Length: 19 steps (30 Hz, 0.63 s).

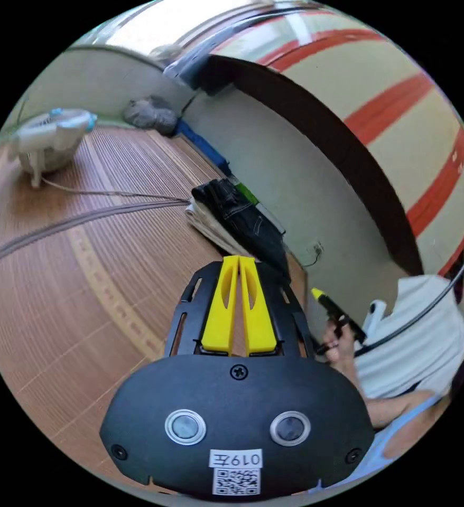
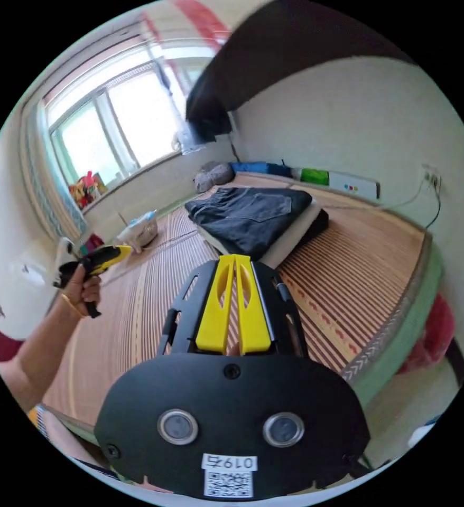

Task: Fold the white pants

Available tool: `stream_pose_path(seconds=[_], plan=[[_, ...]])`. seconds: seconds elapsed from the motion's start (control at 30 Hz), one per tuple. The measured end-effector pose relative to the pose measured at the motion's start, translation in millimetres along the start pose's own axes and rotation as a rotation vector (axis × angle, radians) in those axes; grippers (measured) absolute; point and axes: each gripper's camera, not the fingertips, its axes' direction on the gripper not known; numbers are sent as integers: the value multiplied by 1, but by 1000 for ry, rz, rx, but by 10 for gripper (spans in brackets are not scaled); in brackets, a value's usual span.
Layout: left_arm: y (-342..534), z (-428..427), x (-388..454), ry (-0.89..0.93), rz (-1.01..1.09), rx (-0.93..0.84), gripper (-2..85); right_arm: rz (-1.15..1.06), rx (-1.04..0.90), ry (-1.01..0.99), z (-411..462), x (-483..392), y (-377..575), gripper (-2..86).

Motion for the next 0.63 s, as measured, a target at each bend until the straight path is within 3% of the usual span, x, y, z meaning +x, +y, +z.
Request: stream_pose_path(seconds=[0.17, 0.27, 0.47, 0.53, 0.63], plan=[[185, -117, 132, -608, 282, -133, 8, -434, 52, 201, -65, -194, 21, -9], [287, -159, 189, -824, 354, -218, 8, -623, 160, 303, -104, -299, 54, -10], [415, -244, 266, -735, 433, -186, 7, -690, 376, -4, -208, -400, 77, -10], [436, -262, 290, -739, 498, -103, 6, -723, 385, -36, -232, -417, 69, -10], [454, -293, 316, -566, 447, -6, 6, -813, 410, -25, -262, -436, 50, -10]])
